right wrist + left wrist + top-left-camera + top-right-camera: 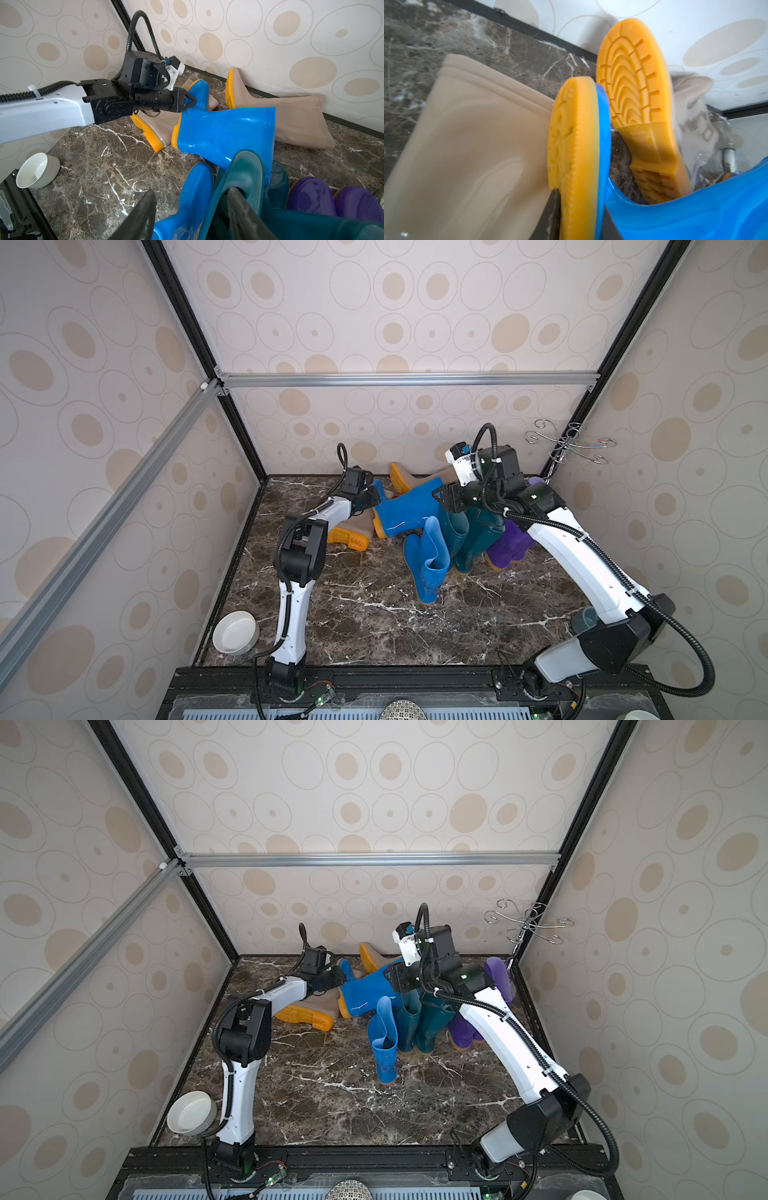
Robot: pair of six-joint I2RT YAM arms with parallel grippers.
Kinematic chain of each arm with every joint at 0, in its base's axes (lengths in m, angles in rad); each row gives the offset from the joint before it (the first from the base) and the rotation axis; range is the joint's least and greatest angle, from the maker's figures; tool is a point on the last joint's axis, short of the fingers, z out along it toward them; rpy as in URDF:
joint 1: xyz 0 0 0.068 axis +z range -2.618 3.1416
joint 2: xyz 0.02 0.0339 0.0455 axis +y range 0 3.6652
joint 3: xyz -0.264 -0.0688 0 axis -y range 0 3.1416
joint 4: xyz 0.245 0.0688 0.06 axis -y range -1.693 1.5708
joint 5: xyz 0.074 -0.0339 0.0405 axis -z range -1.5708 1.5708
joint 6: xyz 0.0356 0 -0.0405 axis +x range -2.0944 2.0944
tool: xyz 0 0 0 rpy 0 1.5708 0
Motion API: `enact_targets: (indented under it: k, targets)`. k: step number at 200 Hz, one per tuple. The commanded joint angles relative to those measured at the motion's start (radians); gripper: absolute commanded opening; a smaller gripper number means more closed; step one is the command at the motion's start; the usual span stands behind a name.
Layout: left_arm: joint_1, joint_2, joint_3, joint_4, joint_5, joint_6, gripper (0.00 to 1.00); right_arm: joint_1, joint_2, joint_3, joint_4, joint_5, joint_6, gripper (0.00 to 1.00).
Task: Match and arrange rain boots in pairs
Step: Pick up the rain boot at the center of the board, then pair a pair of rain boots at the center of the board.
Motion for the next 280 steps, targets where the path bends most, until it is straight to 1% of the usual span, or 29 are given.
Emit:
enact_targets:
  k: [1, 19, 44, 50, 67, 94, 116, 156, 164, 180, 197, 210, 231, 251, 280]
  targets:
    - [0.041, -0.108, -0.075, 0.229, 0.138, -0.076, 0.08, 0.003, -0.037, -0.009, 0.017, 0.01, 0.014, 0.58]
    - [0.064, -0.155, -0.142, 0.284, 0.158, -0.101, 0.06, 0.003, -0.033, -0.012, 0.017, 0.006, 0.019, 0.58]
    - [0.09, -0.191, -0.188, 0.363, 0.181, -0.14, 0.05, 0.003, -0.019, -0.002, 0.01, 0.004, 0.011, 0.58]
    - [0.097, -0.199, -0.2, 0.385, 0.219, -0.155, 0.04, 0.003, -0.017, 0.003, 0.009, 0.005, 0.009, 0.58]
    - [0.114, -0.231, -0.24, 0.455, 0.243, -0.207, 0.04, 0.003, -0.013, 0.018, 0.01, 0.009, 0.009, 0.58]
    - [0.133, -0.274, -0.27, 0.534, 0.289, -0.272, 0.04, 0.002, -0.001, 0.043, 0.005, -0.002, 0.015, 0.59]
    - [0.145, -0.318, -0.292, 0.578, 0.29, -0.303, 0.03, 0.001, 0.001, 0.052, 0.014, -0.012, 0.023, 0.59]
    - [0.17, -0.378, -0.292, 0.583, 0.289, -0.311, 0.03, 0.001, 0.007, 0.055, 0.049, -0.024, 0.046, 0.62]
    - [0.172, -0.388, -0.292, 0.588, 0.294, -0.318, 0.03, 0.001, 0.009, 0.054, 0.06, -0.028, 0.053, 0.65]
    - [0.178, -0.402, -0.294, 0.608, 0.311, -0.344, 0.03, 0.001, 0.018, 0.053, 0.072, -0.038, 0.06, 0.65]
    - [0.178, -0.425, -0.295, 0.612, 0.327, -0.357, 0.03, 0.001, 0.027, 0.059, 0.085, -0.055, 0.064, 0.68]
    - [0.178, -0.444, -0.3, 0.61, 0.338, -0.363, 0.03, 0.001, 0.031, 0.053, 0.106, -0.069, 0.073, 0.72]
    - [0.181, -0.48, -0.312, 0.592, 0.343, -0.352, 0.02, 0.001, 0.043, 0.05, 0.136, -0.055, 0.085, 0.72]
    - [0.184, -0.52, -0.329, 0.564, 0.32, -0.318, 0.02, -0.001, 0.054, 0.052, 0.17, -0.036, 0.095, 0.73]
    - [0.195, -0.567, -0.35, 0.554, 0.295, -0.304, 0.02, -0.003, 0.092, 0.086, 0.17, -0.021, 0.106, 0.73]
